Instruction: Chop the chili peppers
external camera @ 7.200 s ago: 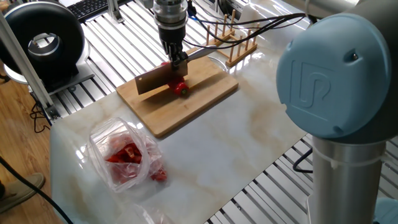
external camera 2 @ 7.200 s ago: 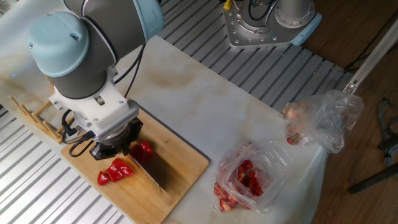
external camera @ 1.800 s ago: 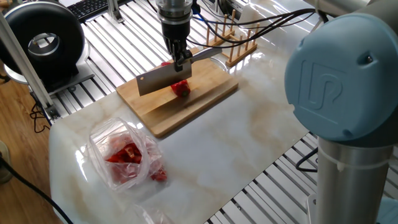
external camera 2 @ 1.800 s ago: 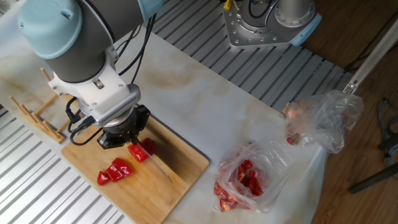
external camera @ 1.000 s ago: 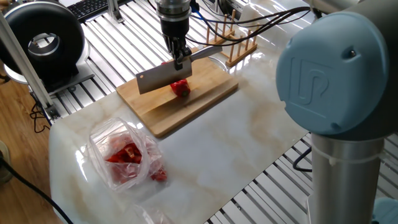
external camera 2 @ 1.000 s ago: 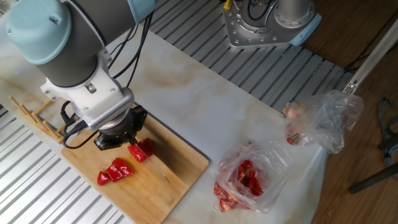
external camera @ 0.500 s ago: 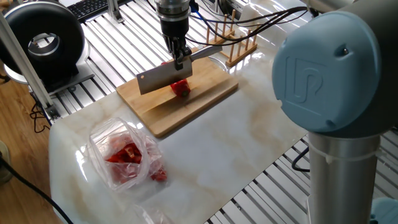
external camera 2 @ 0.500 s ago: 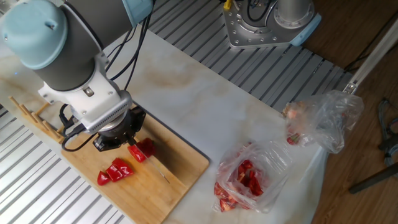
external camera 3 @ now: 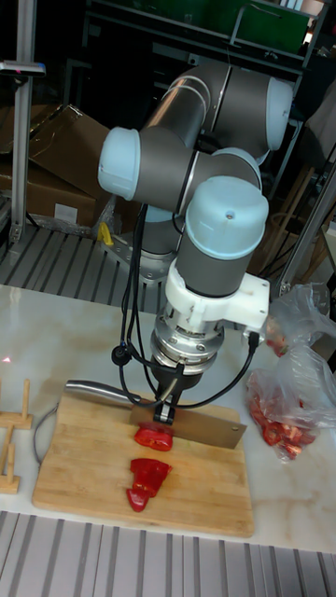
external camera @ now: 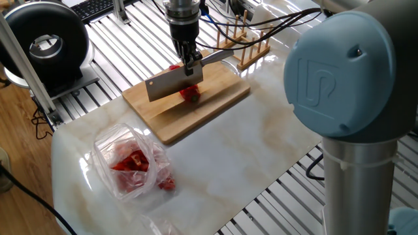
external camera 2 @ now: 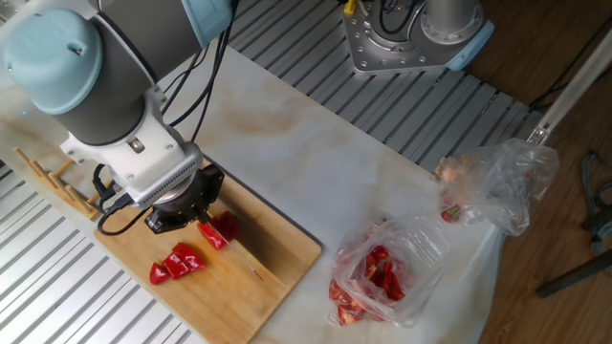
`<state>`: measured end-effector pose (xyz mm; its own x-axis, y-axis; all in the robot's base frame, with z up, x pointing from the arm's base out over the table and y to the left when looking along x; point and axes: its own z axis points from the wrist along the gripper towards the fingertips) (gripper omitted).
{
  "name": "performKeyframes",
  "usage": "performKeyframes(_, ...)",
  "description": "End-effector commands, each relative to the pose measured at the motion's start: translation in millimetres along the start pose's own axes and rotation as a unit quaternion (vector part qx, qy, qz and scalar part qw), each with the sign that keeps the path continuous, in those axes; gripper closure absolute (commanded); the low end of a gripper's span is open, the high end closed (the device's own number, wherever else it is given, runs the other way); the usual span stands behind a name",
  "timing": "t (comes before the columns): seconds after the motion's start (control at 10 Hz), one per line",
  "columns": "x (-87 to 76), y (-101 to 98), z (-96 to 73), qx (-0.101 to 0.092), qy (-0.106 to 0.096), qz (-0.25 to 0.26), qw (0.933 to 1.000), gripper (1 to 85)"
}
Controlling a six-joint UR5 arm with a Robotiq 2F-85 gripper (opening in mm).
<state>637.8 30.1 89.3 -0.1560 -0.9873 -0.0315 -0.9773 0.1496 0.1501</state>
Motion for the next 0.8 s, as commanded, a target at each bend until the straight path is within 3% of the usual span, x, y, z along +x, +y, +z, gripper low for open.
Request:
performKeyframes(0.0, -3.5, 0.8, 1.0, -0.003, -0.009, 0.001, 1.0, 84.3)
performKeyframes(0.7, -4.9, 1.6, 0.4, -0.008, -0.012, 0.004, 0.9999, 84.3)
